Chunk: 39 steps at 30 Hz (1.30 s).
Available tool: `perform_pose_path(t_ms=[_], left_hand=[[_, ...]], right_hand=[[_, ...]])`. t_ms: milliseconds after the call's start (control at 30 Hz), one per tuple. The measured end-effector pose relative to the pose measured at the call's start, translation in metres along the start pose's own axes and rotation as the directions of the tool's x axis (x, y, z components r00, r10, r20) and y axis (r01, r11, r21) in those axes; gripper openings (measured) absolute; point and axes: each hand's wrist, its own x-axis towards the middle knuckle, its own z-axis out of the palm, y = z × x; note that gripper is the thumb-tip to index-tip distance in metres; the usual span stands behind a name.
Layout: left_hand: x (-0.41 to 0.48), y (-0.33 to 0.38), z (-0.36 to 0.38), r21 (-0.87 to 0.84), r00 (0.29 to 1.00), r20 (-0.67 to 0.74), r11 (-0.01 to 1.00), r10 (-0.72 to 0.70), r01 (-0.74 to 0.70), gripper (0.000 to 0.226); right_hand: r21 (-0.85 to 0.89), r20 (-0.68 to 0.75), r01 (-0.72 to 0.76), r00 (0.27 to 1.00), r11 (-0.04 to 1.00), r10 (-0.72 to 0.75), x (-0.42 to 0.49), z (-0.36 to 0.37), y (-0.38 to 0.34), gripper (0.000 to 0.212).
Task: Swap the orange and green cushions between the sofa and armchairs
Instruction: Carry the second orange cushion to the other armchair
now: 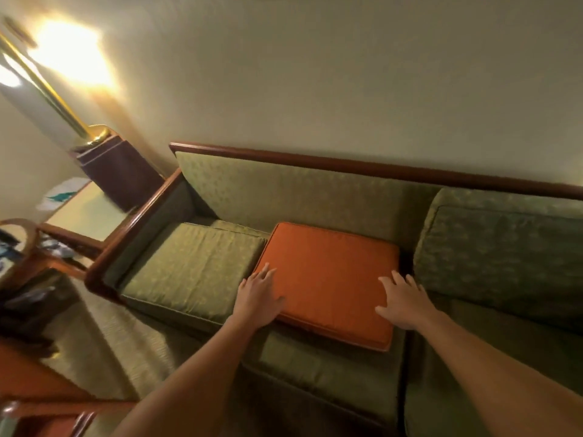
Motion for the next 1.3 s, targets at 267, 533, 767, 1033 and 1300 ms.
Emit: perform_pose_path(t_ms=[267, 533, 767, 1033, 1300], left_hand=[[0.097, -0.01, -0.002, 0.094, 0.983, 0.113, 0.983, 0.146, -0.156, 0.08], [0.221, -0.006, 0.038, 0.185, 0.904, 0.371, 0.937, 0.214, -0.298, 0.089], [0.327, -0.019, 0.082, -0.05, 0.918, 0.391, 0.997, 0.072, -0.057, 0.1], [0.451, -0.032, 0.157, 0.084, 0.93, 0.29, 0.962, 0.226, -0.26, 0.072], [0.494, -0.02, 0.191, 0.034, 0.954, 0.076, 0.955, 0.291, -0.294, 0.029]], right_hand=[[0.039, -0.058, -0.056, 0.997, 0.998, 0.058, 0.038, 0.001, -0.009, 0.085], [0.053, 0.017, -0.072, 0.997, 0.996, 0.071, 0.158, 0.012, 0.007, 0.093], [0.008, 0.116, -0.018, 0.993, 1.0, 0.017, 0.26, 0.032, 0.002, 0.096], [-0.007, 0.123, -0.072, 0.99, 0.997, 0.073, 0.363, 0.068, 0.006, 0.071], [-0.029, -0.18, -0.145, 0.974, 0.989, 0.137, 0.412, 0.09, -0.006, 0.045]])
